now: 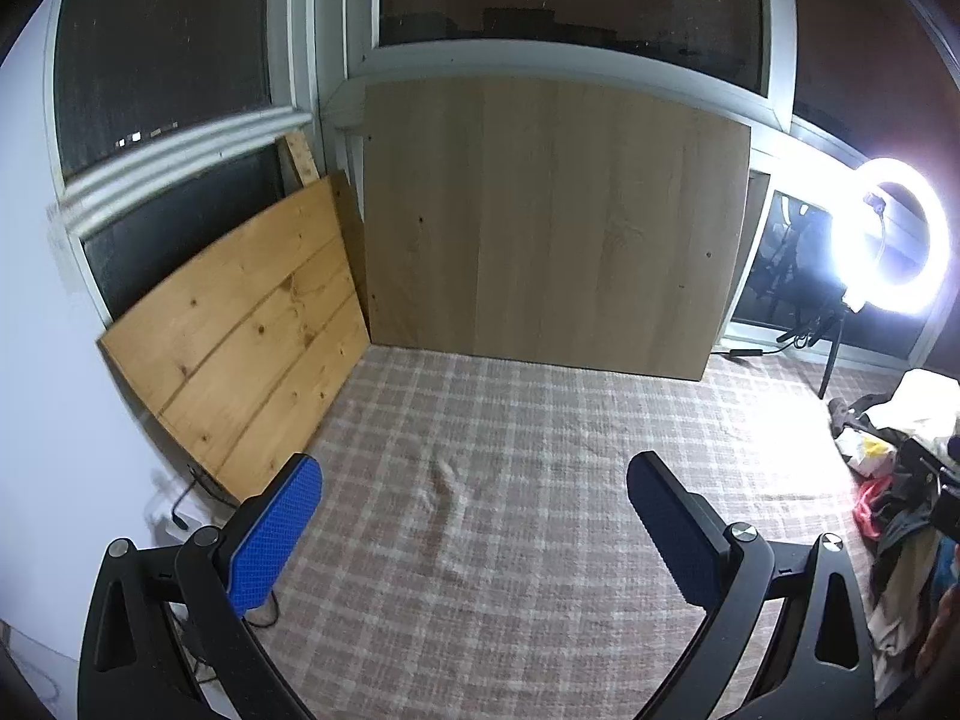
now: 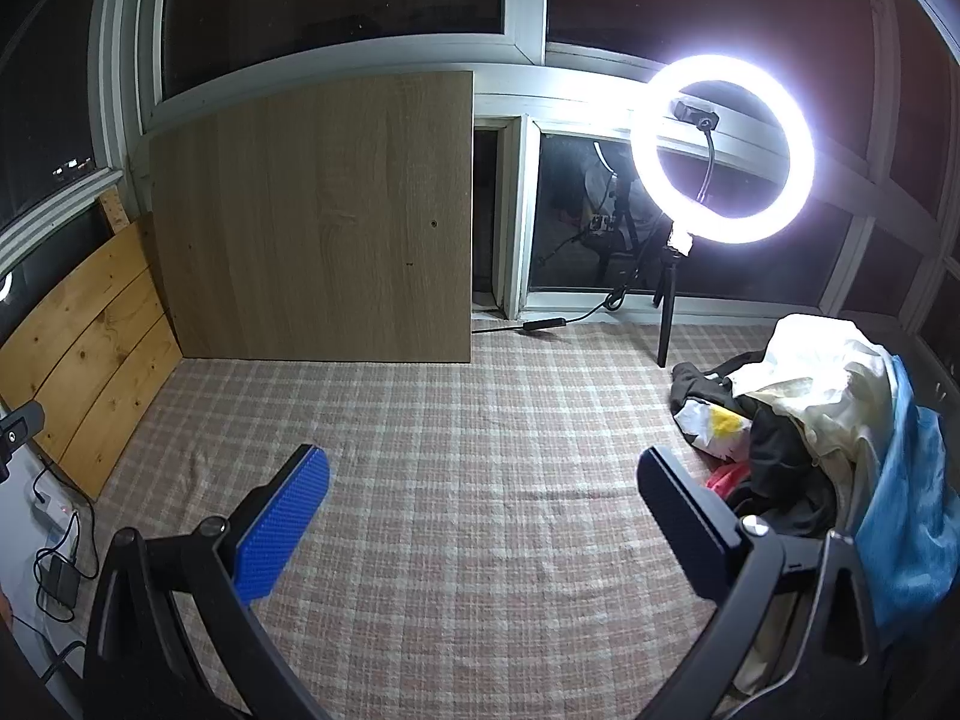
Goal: Fold clothes
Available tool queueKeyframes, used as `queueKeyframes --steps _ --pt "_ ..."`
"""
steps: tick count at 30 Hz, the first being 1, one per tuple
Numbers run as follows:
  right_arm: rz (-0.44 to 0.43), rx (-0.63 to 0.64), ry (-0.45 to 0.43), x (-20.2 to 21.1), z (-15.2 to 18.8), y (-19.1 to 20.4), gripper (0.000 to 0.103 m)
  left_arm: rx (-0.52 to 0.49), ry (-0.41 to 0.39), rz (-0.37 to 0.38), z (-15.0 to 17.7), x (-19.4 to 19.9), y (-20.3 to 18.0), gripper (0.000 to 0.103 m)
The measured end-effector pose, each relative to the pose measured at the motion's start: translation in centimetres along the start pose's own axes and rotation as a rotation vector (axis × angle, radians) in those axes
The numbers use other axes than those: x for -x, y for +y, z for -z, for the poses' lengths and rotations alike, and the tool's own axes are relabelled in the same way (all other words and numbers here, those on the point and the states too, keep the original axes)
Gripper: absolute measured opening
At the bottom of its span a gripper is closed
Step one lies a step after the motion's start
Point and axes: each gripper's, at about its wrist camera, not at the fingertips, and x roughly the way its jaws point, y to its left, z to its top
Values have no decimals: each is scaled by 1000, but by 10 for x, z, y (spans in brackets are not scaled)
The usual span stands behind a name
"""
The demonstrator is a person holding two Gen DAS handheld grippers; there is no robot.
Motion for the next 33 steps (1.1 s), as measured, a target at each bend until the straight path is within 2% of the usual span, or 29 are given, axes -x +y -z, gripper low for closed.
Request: queueKeyframes --steps 3,8,13,16,22,25,33 --pt "-5 -2 -2 0 -2 0 103 -40 -19 -22 -6 0 -2 102" --pt "-15 0 -7 -3 1 2 103 -79 -52 -28 11 7 -21 102" --pt "-19 2 -9 -5 4 2 103 -54 -37 -6 24 -3 -12 102" --pt "-16 7 -12 -5 4 2 103 -49 -23 8 20 -11 -3 102" --pt "-24 6 -8 -6 3 1 103 -67 -29 17 26 -3 -13 102" --pt "-18 14 -10 -5 4 2 103 -40 -19 16 12 -8 -5 102" --pt "-20 16 -9 -3 8 4 103 -28 -34 9 9 -5 0 100"
